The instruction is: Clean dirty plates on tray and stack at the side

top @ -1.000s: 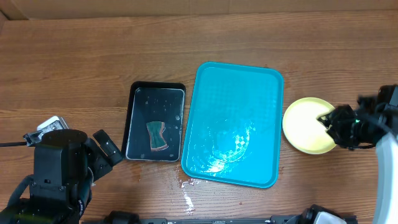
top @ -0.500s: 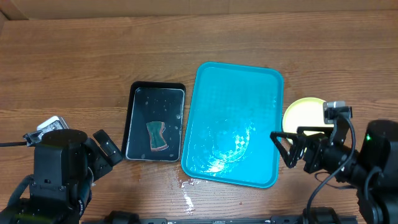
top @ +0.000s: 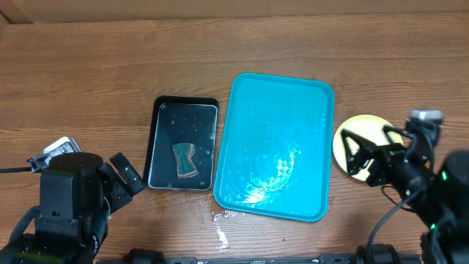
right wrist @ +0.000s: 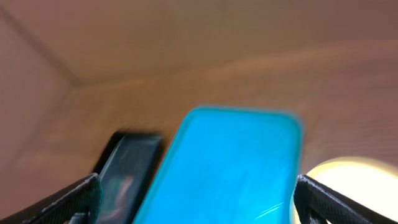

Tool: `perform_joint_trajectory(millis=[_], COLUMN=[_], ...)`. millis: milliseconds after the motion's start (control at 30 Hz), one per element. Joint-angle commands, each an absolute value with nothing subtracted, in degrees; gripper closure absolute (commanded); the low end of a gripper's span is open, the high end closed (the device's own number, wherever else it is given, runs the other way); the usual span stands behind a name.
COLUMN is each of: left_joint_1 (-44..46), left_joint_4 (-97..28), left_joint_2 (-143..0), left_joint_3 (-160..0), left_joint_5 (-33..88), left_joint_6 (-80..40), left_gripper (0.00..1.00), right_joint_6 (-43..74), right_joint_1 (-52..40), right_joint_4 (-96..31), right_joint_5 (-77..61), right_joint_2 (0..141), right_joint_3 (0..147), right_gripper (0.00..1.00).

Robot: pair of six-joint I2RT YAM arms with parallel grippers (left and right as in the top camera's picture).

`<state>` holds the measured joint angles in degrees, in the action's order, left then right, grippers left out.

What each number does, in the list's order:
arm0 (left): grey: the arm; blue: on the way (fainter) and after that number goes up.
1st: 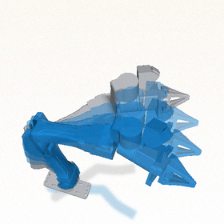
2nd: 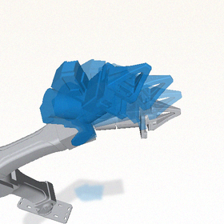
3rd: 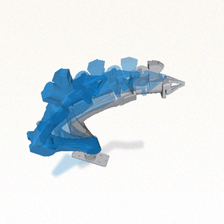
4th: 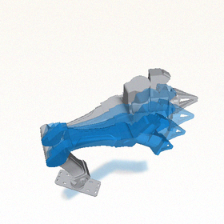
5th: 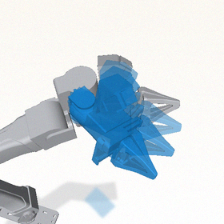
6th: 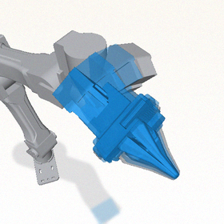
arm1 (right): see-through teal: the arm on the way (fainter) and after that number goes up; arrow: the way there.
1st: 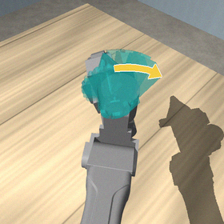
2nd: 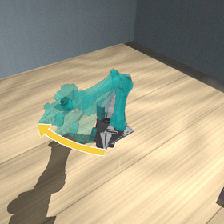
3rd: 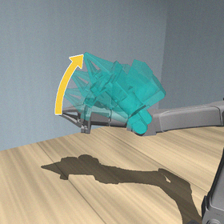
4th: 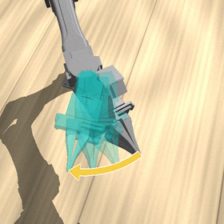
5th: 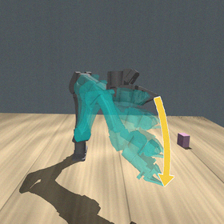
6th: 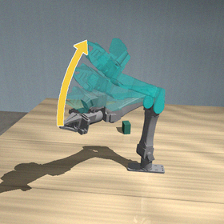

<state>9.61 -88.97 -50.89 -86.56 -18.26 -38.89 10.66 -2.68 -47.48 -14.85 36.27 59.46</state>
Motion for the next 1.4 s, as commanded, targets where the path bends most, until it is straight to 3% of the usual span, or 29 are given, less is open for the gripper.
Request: perform_joint_trajectory(millis=[0, 600, 967, 1367], left_joint_1=[9.23, 9.23, 9.23, 9.23], left_joint_4=[-88.92, -88.92, -88.92, -88.92], left_joint_2=[-50.94, -50.94, -50.94, -50.94], left_joint_3=[-87.22, -87.22, -87.22, -87.22], left_joint_5=[-19.03, -19.03, -19.03, -19.03], left_joint_6=[-39.42, -39.42, -39.42, -39.42], left_gripper=[0.0, 0.0, 0.0, 0.0], right_joint_6=[10.37, 10.44, 10.41, 10.41], right_joint_1=[-2.76, 4.05, 4.1, 4.1], right_joint_4=[-43.62, -24.16, 0.97, -3.99], right_joint_5=[-2.94, -9.26, -9.1, -7.6], right_joint_2=[29.71, 0.4, 0.16, 0.16], right_joint_3=[53.49, 17.34, 0.95, 0.47], right_gripper=[0.0, 0.0, 0.0, 0.0])
